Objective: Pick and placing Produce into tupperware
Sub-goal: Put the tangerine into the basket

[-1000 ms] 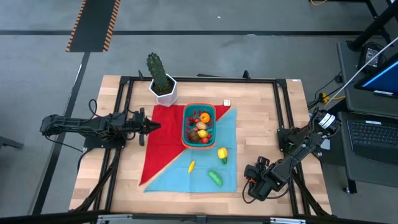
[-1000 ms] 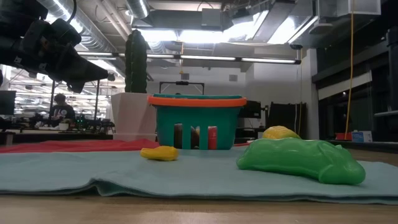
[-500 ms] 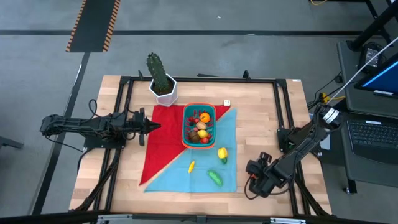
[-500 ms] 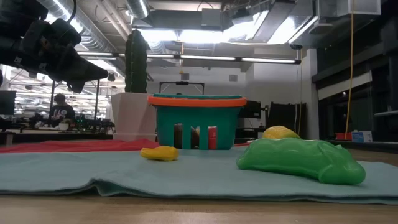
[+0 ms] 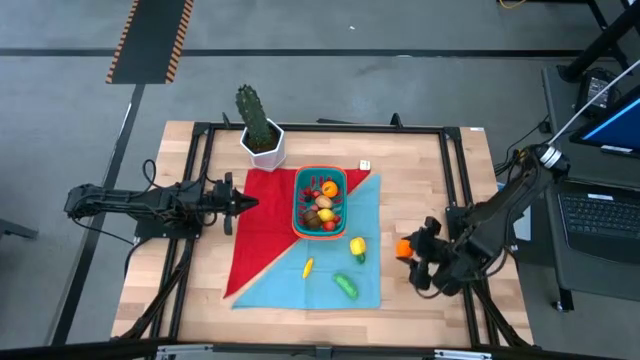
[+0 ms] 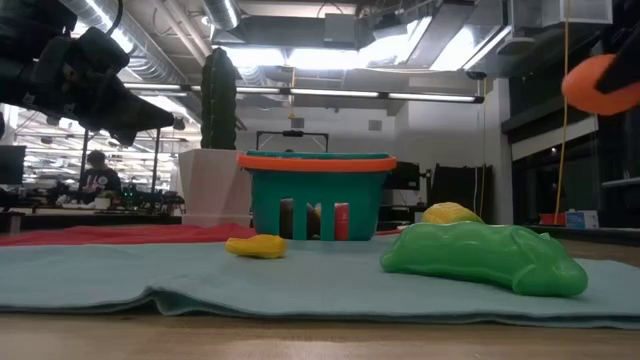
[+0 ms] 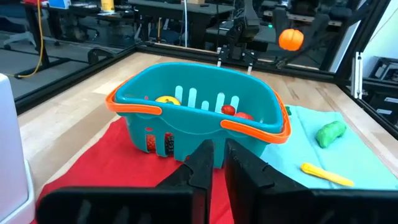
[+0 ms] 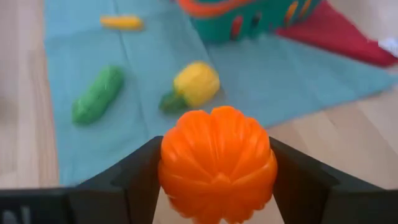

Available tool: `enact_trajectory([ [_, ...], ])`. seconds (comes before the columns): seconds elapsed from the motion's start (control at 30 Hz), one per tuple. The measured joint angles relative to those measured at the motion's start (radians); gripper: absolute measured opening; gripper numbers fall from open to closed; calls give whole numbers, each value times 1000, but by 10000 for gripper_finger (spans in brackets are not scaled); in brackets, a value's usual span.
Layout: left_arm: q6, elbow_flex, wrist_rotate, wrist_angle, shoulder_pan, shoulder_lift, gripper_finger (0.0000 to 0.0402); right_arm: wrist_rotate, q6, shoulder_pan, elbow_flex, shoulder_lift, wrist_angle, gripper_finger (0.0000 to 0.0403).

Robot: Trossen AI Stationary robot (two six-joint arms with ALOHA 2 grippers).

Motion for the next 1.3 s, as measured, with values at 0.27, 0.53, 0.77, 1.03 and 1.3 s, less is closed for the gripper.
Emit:
enact_trajectory([
  [0.27,0,0,0,0,0,0,52,141,-178,0,-322,-220,426,248],
  [0.53,0,0,0,0,0,0,69,209,-543,-1,-522,-392,877,248],
  [0.77,0,0,0,0,0,0,81,205,-748,-38,-557,-445,1037,248],
  [1.03,0,0,0,0,0,0,93,134,-725,-106,-557,-450,1039,248],
  [1.3,0,0,0,0,0,0,101,105,-725,-190,-557,-450,1041,248],
])
